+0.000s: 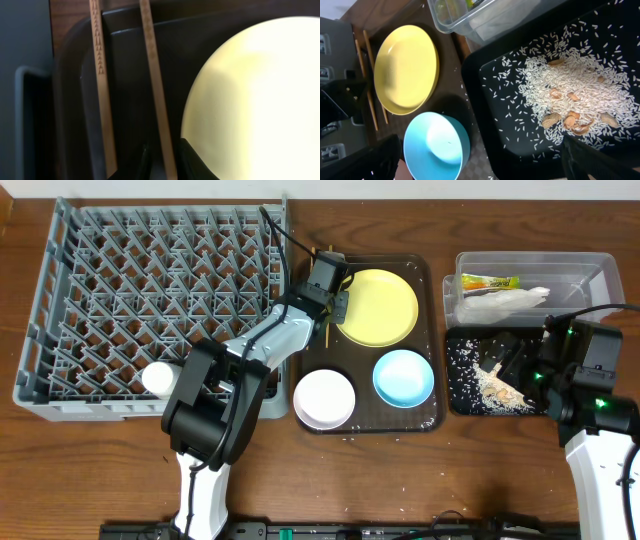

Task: Sort waste into correct bins and load items into the dishwasher
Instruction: 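Close left gripper on the two wooden chopsticks at the tray edge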

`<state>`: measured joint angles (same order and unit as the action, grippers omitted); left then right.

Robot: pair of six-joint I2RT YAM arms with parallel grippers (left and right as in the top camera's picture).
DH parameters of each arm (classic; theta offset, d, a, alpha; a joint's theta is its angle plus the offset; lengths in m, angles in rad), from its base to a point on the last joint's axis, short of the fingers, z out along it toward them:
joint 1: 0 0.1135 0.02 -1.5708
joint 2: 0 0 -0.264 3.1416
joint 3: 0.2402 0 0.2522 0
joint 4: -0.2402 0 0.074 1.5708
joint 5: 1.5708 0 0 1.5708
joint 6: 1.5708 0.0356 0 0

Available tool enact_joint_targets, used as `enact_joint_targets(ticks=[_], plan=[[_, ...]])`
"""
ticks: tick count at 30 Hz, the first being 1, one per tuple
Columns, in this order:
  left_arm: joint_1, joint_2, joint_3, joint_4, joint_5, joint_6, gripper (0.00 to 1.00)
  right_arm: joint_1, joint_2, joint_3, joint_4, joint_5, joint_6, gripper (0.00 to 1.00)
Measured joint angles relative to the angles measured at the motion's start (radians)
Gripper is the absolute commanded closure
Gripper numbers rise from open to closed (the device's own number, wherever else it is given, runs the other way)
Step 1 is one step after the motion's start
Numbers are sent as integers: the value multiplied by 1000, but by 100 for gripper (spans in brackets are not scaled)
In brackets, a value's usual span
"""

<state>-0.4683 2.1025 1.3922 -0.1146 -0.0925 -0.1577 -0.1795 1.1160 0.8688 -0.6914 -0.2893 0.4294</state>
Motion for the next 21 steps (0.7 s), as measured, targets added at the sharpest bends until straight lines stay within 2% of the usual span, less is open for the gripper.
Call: enact_joint_targets(ticks=[5, 21], plan=[[0, 0, 0, -11, -14, 0, 92, 0, 0, 0, 0, 0, 0, 1], [-44, 5, 0, -35, -19, 0, 92, 0, 0, 0, 0, 0, 0, 1]])
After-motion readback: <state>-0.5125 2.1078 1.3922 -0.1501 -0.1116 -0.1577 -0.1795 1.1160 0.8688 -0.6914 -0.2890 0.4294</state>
